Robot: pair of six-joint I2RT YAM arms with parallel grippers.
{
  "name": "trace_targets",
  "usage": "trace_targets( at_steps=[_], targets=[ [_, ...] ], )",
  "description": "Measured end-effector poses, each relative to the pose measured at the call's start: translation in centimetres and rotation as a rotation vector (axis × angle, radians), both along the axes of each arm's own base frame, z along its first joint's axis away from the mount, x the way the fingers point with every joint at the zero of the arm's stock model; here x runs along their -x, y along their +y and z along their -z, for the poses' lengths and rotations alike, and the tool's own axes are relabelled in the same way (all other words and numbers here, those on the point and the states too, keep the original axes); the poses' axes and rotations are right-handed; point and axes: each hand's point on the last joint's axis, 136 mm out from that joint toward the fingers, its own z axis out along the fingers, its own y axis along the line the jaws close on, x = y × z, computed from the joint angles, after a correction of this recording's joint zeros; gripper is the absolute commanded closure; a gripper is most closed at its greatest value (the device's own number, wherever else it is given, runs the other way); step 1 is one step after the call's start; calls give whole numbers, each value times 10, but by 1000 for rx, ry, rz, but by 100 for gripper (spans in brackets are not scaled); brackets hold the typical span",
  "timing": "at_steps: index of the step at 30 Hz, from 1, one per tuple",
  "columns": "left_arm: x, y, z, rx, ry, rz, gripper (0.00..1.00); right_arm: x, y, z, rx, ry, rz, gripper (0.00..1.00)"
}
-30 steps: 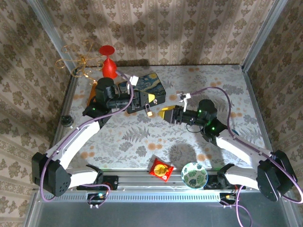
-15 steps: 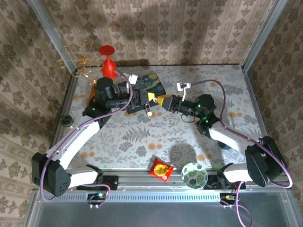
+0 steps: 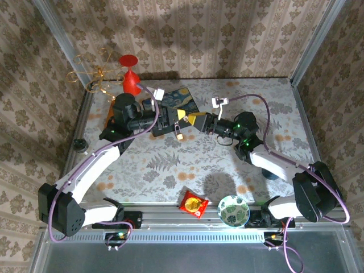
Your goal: Unlock the padlock with the key
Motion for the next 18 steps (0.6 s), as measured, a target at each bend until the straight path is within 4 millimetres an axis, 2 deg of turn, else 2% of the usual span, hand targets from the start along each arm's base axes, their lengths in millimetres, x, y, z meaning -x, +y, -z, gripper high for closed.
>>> trace_targets(
  at_steps=[3, 9, 18],
  targets=[
    [2, -1, 2, -2, 7, 8, 100, 6, -4, 0, 8, -8, 21, 59],
    [2, -1, 3, -3, 10, 9, 100, 17, -10, -16, -4, -67, 34, 60],
    [2, -1, 6, -2, 20, 9, 100, 13, 0, -7, 10, -42, 15, 65]
  ],
)
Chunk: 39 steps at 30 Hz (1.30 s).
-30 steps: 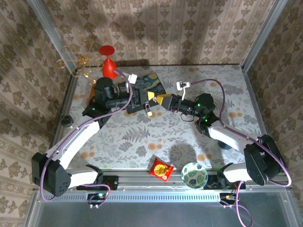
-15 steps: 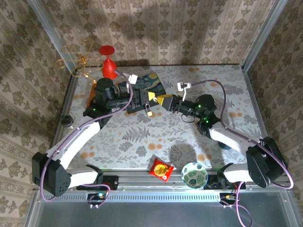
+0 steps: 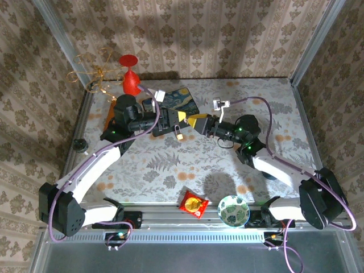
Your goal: Unlock the padlock with the key
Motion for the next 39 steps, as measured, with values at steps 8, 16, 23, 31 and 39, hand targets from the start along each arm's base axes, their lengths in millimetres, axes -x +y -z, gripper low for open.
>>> trace_targets(
  at_steps=[8, 16, 23, 31, 39],
  targets=[
    [0, 0, 3, -2, 6, 0, 100, -4, 8, 0, 0, 2, -16, 69],
    [0, 0, 2, -2, 6, -2, 100, -4, 8, 0, -2, 0, -19, 69],
    [-1, 0, 2, 0, 3, -2, 100, -4, 8, 0, -2, 0, -19, 69],
    [-1, 0, 2, 0, 3, -3, 100, -4, 8, 0, -2, 0, -19, 67],
    [-2, 1, 0, 4, -3, -7, 100, -2, 9, 0, 0, -1, -24, 67]
  ],
)
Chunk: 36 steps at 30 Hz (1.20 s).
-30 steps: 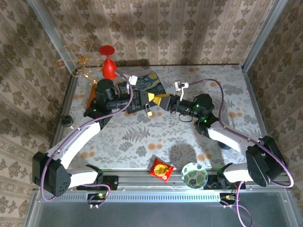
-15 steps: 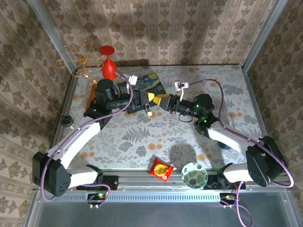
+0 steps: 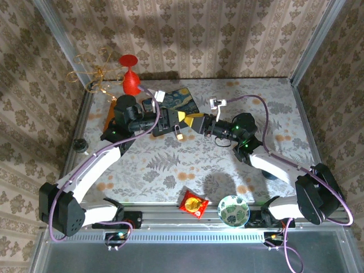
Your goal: Unlock the padlock with the key
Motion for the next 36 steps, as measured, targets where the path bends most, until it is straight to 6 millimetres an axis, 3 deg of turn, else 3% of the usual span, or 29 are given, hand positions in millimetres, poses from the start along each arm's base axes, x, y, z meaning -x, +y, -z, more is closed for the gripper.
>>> trace_targets(
  at_steps=[14, 21, 25, 27, 33, 36],
  targets=[
    [-5, 3, 0, 8, 9, -18, 100, 1, 2, 3, 8, 10, -6, 82],
    [-6, 5, 2, 10, 16, -21, 100, 1, 2, 4, 8, 16, -6, 100],
    [-6, 5, 4, 18, 25, -24, 51, 1, 3, 4, 9, 16, -6, 100],
    [-7, 5, 4, 21, 33, -27, 36, 2, 3, 4, 10, 17, -7, 100],
    [-22, 17, 12, 23, 51, -121, 25, -5, 2, 20, 61, 72, 31, 100],
    [-33, 33, 19, -2, 64, -238, 24, -9, -3, 27, 90, 105, 71, 100]
  ],
)
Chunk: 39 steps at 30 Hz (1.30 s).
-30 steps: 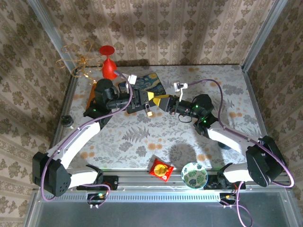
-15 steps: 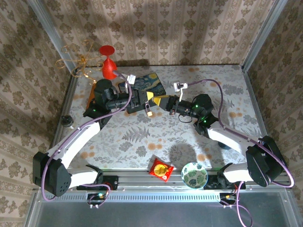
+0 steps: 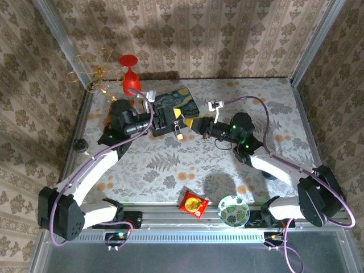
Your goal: Unlock the padlock with the key
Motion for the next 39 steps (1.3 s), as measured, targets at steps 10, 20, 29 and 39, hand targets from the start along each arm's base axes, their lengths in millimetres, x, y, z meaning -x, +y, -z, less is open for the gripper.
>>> trace_targets(
  at_steps=[10, 20, 29, 39],
  targets=[
    [-15, 51, 59, -292, 89, -469, 20, -24, -41, 47, 145, 205, 230, 100],
    [-10, 38, 179, -658, 255, -571, 19, -12, -78, 127, 339, 427, 350, 100],
    [-35, 16, 231, -959, 379, -686, 28, 1, -106, 156, 398, 477, 417, 100],
    [-46, -2, 274, -1102, 415, -682, 26, 3, -112, 164, 435, 482, 433, 100]
  ],
)
